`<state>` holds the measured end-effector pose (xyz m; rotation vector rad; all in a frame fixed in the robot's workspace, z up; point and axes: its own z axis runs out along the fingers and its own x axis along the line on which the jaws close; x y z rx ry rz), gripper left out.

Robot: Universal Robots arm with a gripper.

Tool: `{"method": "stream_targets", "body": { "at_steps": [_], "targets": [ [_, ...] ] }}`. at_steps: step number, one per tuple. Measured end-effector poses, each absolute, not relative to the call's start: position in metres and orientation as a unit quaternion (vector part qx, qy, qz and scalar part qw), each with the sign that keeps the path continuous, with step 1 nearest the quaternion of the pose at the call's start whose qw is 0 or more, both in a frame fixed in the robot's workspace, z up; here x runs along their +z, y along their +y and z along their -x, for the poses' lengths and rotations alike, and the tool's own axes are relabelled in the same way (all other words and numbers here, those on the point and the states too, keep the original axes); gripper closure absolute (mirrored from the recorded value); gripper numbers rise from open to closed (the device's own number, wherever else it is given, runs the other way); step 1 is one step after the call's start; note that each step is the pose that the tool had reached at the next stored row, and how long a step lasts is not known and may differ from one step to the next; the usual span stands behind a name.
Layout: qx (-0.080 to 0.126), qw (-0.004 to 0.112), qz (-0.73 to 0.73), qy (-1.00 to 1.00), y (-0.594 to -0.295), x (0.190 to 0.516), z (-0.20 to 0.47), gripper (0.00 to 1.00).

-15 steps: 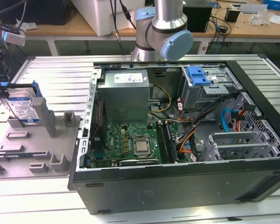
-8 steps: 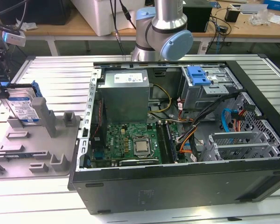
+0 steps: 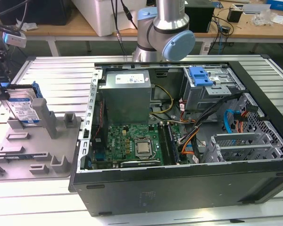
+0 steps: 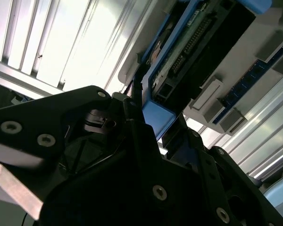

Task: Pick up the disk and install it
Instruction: 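Pick up the disk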

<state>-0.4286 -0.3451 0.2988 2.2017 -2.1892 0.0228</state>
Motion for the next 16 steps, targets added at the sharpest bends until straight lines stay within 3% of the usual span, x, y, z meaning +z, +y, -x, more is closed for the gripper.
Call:
{"method": "stream_targets", "body": {
  "at_steps": [16],
  "targets": [
    [0.007,0.018,-0.709,-0.705,-0.3452,0.295,0.4286,0.58]
  ]
}}
